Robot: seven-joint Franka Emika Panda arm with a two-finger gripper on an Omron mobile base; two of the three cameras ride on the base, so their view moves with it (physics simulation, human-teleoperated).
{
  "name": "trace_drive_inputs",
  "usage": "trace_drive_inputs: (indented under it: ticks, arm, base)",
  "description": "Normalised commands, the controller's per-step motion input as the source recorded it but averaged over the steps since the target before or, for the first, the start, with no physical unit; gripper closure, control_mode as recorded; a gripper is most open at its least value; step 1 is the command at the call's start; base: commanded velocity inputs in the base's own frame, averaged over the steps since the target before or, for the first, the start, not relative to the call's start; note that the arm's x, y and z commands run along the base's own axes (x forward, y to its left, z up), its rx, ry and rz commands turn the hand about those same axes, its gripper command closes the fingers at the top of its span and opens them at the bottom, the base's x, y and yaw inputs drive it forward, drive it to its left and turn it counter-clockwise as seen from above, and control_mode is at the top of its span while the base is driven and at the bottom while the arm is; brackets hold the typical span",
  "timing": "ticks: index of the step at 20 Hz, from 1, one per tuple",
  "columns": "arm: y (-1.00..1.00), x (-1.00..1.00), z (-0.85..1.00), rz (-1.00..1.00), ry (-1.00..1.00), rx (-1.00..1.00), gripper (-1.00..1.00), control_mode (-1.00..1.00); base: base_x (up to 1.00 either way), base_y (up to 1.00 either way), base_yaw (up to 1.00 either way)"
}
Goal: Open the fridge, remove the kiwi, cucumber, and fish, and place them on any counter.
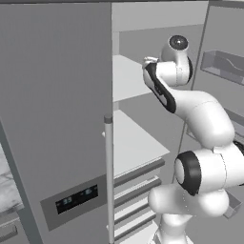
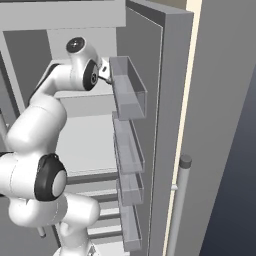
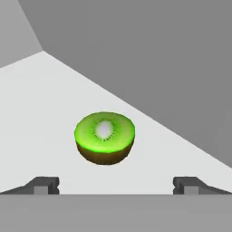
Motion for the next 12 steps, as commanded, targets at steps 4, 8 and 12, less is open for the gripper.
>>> trace_drive_inputs:
  ticks: [4, 8, 12]
  arm:
    - [-0.04, 0.19, -0.07, 0.0, 0.0, 0.0, -1.0, -1.0]
    - [-0.01, 0.21, -0.1, 0.0, 0.0, 0.0, -1.0, -1.0]
    - [0.0, 0.24, -0.11, 0.0, 0.0, 0.0, -1.0, -1.0]
  base:
    - [0.0, 0.0, 0.0]
    - [0.0, 0.0, 0.0]
    - [0.0, 0.0, 0.0]
